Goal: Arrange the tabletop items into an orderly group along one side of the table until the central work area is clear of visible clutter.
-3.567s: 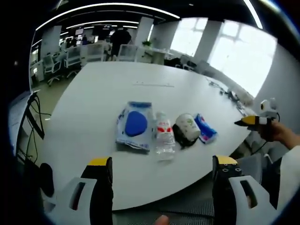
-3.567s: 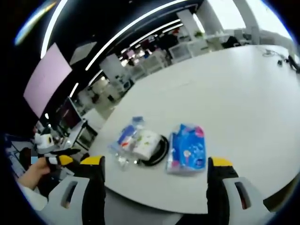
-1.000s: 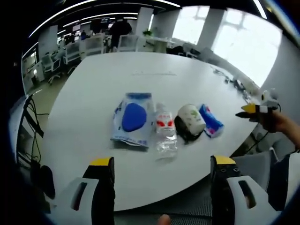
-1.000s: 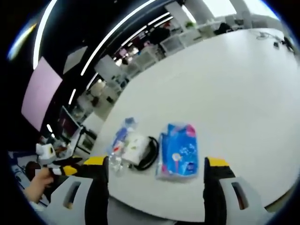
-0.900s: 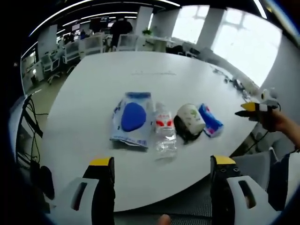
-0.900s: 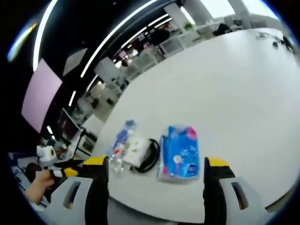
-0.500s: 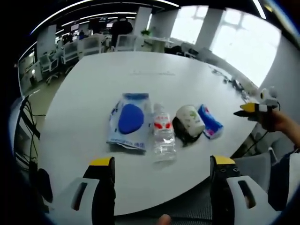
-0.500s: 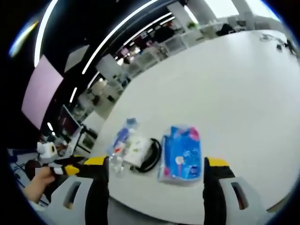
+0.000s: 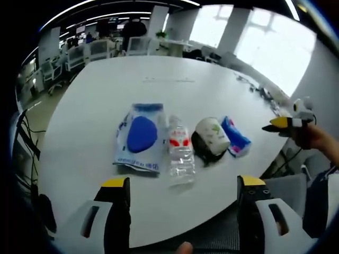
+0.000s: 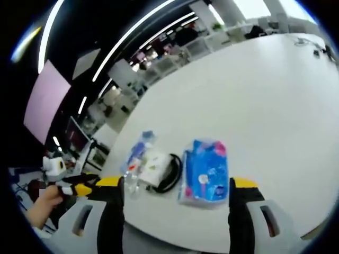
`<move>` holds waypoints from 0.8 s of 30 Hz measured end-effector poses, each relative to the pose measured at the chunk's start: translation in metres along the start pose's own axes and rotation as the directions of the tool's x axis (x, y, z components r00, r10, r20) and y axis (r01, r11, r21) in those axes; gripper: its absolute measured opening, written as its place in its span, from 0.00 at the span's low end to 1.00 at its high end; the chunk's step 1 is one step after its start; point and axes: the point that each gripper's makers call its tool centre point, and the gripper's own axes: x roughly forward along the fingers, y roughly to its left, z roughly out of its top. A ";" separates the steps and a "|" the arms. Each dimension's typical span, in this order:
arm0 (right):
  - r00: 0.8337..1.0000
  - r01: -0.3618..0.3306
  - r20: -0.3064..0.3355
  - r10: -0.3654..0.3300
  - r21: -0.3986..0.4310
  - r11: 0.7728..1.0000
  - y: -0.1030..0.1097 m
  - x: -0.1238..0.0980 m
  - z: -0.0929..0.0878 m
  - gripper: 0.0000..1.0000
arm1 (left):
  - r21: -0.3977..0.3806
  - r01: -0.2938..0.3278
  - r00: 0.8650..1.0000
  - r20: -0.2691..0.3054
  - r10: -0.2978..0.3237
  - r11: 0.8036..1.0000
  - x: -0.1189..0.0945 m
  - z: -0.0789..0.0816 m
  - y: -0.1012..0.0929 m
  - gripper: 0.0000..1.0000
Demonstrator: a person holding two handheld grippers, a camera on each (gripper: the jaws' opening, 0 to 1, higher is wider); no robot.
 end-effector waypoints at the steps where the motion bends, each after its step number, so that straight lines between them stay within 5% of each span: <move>1: 1.000 0.000 0.003 0.000 0.003 1.000 0.000 0.000 0.000 0.78 | 0.002 0.005 1.000 -0.003 -0.005 1.000 0.002 0.000 -0.001 0.80; 24: 1.000 0.002 0.003 -0.002 0.026 1.000 0.004 0.002 -0.002 0.76 | 0.009 0.055 0.997 -0.058 -0.055 0.998 0.028 -0.002 -0.007 0.79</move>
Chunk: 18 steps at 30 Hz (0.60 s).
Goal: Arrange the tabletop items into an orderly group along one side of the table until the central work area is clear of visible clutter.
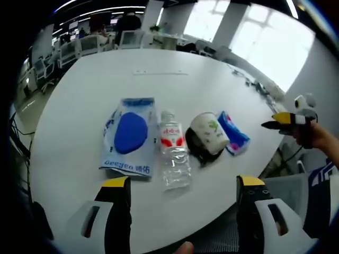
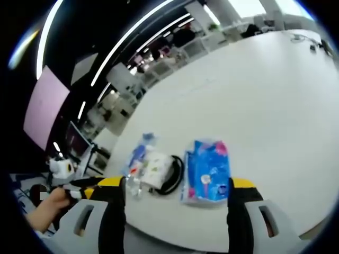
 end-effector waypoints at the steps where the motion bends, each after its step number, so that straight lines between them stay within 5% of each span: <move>1: 1.000 0.003 -0.011 -0.003 -0.016 1.000 0.000 0.001 -0.002 0.76 | 0.001 0.000 1.000 -0.003 0.000 1.000 0.001 0.000 0.000 0.79; 18: 0.999 -0.027 -0.030 0.026 -0.018 0.999 0.013 0.014 -0.003 0.75 | 0.031 0.038 0.996 -0.082 -0.035 0.999 0.025 -0.005 -0.002 0.79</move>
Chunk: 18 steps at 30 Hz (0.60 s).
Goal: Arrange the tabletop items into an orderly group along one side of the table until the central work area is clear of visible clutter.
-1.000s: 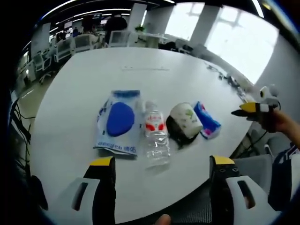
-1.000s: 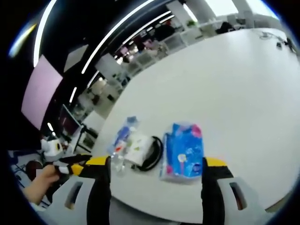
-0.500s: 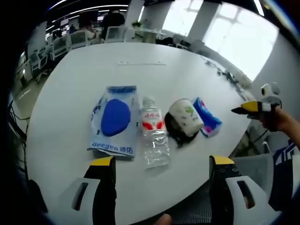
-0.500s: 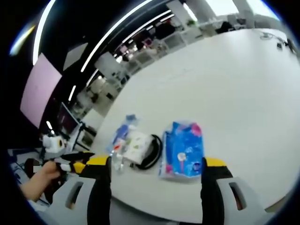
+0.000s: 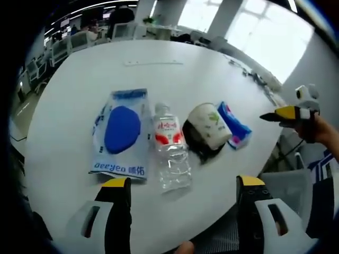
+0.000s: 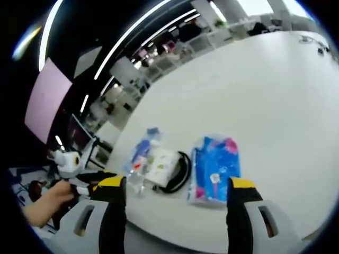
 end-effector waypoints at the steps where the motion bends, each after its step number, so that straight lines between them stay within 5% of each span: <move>1: 1.000 -0.001 0.000 0.001 0.001 1.000 0.000 0.000 0.000 0.75 | 0.002 -0.001 1.000 -0.002 0.001 1.000 0.001 0.000 0.000 0.79; 18: 1.000 -0.002 0.000 0.002 0.024 1.000 -0.004 0.001 -0.002 0.74 | 0.010 0.014 0.999 -0.034 -0.014 1.000 0.018 0.004 0.002 0.78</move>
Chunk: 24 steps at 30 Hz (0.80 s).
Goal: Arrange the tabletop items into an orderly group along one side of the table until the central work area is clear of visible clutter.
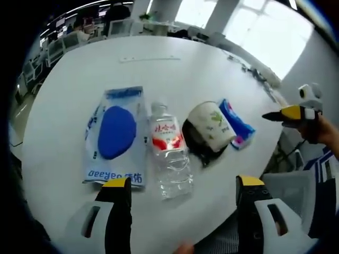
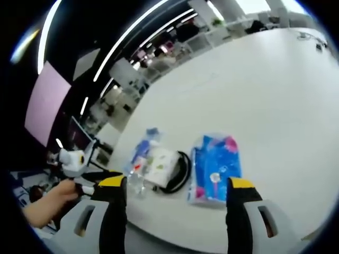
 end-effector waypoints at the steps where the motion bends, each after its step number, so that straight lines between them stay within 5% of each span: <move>1: 1.000 0.001 -0.001 -0.001 0.003 1.000 0.000 0.000 -0.001 0.74 | -0.001 0.000 1.000 -0.001 0.000 1.000 0.001 0.000 0.000 0.78; 24: 1.000 0.014 0.003 -0.014 0.052 0.999 -0.005 -0.002 -0.009 0.73 | -0.012 0.019 0.999 -0.030 -0.020 1.000 0.028 -0.001 -0.002 0.76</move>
